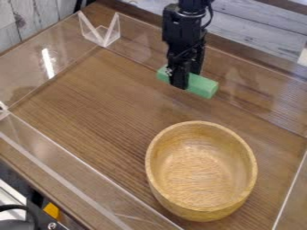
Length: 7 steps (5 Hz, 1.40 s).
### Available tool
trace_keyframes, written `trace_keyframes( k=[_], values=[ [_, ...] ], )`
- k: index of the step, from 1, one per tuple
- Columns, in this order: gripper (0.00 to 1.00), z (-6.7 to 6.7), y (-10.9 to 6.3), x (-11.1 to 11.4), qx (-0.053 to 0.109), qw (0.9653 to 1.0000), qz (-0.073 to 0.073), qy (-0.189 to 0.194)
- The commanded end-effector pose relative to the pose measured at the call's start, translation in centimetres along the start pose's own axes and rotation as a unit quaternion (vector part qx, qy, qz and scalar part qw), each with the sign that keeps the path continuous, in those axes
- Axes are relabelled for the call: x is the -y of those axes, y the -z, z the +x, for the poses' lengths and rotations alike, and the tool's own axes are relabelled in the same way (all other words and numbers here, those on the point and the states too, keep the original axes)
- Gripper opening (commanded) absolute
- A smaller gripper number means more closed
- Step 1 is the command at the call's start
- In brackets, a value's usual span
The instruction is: Put the green block in the brown bowl
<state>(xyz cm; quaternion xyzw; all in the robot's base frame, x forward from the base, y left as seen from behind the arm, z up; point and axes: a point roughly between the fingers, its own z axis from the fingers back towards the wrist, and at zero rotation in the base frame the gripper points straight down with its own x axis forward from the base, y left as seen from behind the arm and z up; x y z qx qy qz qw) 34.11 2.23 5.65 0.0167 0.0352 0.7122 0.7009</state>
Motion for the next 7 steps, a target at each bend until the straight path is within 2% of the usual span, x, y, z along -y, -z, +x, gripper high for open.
trace_keyframes(
  k=[1,7],
  values=[
    [0.00,0.1,-1.7,1.1,0.002,0.9993,-0.037,-0.005],
    [0.00,0.0,-0.5,1.9,0.003,0.9991,-0.040,-0.013]
  ],
)
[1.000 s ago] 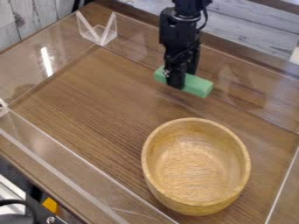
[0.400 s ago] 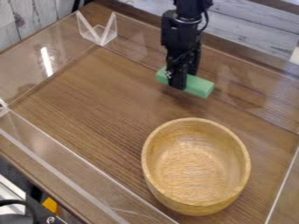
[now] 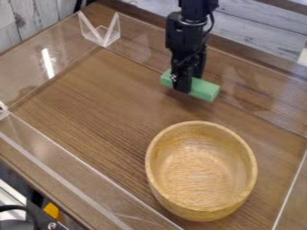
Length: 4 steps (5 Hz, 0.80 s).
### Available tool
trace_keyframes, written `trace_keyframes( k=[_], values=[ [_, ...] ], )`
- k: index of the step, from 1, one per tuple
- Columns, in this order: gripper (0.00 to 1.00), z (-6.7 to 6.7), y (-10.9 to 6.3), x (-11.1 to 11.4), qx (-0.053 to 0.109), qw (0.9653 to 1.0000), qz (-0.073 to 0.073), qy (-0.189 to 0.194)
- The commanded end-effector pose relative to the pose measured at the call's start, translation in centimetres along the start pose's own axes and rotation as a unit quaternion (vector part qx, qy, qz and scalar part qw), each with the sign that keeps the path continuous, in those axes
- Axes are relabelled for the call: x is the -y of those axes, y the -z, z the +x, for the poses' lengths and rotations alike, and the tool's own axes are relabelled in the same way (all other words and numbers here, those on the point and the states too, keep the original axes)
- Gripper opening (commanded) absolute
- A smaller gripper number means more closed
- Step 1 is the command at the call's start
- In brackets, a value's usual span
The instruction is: Put the green block in the brown bowl
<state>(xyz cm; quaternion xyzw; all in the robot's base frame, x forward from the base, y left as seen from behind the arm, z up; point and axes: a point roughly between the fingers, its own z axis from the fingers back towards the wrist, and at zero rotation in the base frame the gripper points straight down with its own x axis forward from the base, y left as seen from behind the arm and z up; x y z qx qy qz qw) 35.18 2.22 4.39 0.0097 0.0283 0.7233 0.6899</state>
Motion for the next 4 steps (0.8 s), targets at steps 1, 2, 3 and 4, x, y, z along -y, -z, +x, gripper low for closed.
trace_keyframes(
  k=[1,2,3,4],
  values=[
    [0.00,0.03,-1.64,0.82,0.004,0.9996,-0.029,0.002],
    [0.00,0.05,-1.58,0.84,0.005,0.9996,-0.028,0.001],
    [0.00,0.05,-1.54,0.85,0.006,0.9996,-0.027,0.001],
    [0.00,0.07,-1.52,0.88,0.006,0.9996,-0.027,0.000]
  ],
)
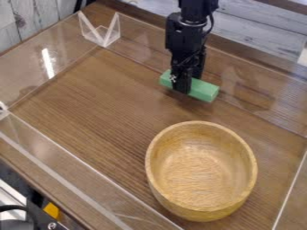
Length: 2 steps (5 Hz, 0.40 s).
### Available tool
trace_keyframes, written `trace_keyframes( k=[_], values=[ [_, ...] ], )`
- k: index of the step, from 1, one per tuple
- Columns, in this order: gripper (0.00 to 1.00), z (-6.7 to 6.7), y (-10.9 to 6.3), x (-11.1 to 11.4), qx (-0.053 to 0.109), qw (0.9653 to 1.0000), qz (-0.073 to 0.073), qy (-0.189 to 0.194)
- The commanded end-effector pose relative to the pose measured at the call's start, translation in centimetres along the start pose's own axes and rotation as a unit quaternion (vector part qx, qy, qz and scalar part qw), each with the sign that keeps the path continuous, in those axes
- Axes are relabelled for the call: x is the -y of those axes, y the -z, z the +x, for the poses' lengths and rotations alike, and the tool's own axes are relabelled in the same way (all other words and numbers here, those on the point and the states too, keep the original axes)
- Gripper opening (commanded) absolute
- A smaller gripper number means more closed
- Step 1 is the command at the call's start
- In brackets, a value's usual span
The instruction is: Put the green block in the brown bowl
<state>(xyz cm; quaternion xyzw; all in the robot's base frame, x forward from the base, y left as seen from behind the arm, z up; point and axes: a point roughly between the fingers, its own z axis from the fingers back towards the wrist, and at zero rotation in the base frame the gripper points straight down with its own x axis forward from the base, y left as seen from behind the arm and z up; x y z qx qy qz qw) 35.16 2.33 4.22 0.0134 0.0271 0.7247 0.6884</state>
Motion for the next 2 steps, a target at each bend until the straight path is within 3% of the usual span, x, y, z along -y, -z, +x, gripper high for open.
trace_keyframes(
  k=[1,2],
  values=[
    [0.00,-0.3,-2.7,0.3,0.000,0.9998,-0.021,0.006],
    [0.00,-0.5,-3.8,-0.3,-0.004,0.9998,-0.014,0.011]
  ],
)
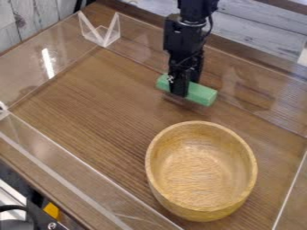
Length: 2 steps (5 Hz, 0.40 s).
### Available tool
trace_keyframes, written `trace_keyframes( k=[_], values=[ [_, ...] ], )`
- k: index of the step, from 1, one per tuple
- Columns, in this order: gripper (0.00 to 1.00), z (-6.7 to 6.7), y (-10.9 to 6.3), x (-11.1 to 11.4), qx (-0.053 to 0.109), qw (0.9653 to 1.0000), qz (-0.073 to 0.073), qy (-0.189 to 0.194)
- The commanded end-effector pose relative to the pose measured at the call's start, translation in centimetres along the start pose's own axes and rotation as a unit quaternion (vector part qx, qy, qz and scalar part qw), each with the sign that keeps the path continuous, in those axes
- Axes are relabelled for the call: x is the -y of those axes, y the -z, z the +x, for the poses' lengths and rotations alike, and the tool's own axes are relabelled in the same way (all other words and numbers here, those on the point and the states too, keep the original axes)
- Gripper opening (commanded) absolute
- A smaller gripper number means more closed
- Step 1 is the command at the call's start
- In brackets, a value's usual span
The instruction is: Put the green block in the brown bowl
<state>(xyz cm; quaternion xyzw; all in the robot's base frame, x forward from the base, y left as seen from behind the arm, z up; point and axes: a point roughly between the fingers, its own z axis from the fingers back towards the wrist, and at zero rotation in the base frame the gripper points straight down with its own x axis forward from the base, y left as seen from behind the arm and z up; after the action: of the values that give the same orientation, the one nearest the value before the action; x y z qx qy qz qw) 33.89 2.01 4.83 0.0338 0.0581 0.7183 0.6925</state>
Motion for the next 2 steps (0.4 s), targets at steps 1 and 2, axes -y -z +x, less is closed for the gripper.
trace_keyframes(
  k=[1,2],
  values=[
    [0.00,-0.6,-4.4,-0.1,-0.001,0.9989,-0.045,0.010],
    [0.00,-1.4,-5.3,-1.5,-0.003,0.9990,-0.037,0.027]
  ],
)
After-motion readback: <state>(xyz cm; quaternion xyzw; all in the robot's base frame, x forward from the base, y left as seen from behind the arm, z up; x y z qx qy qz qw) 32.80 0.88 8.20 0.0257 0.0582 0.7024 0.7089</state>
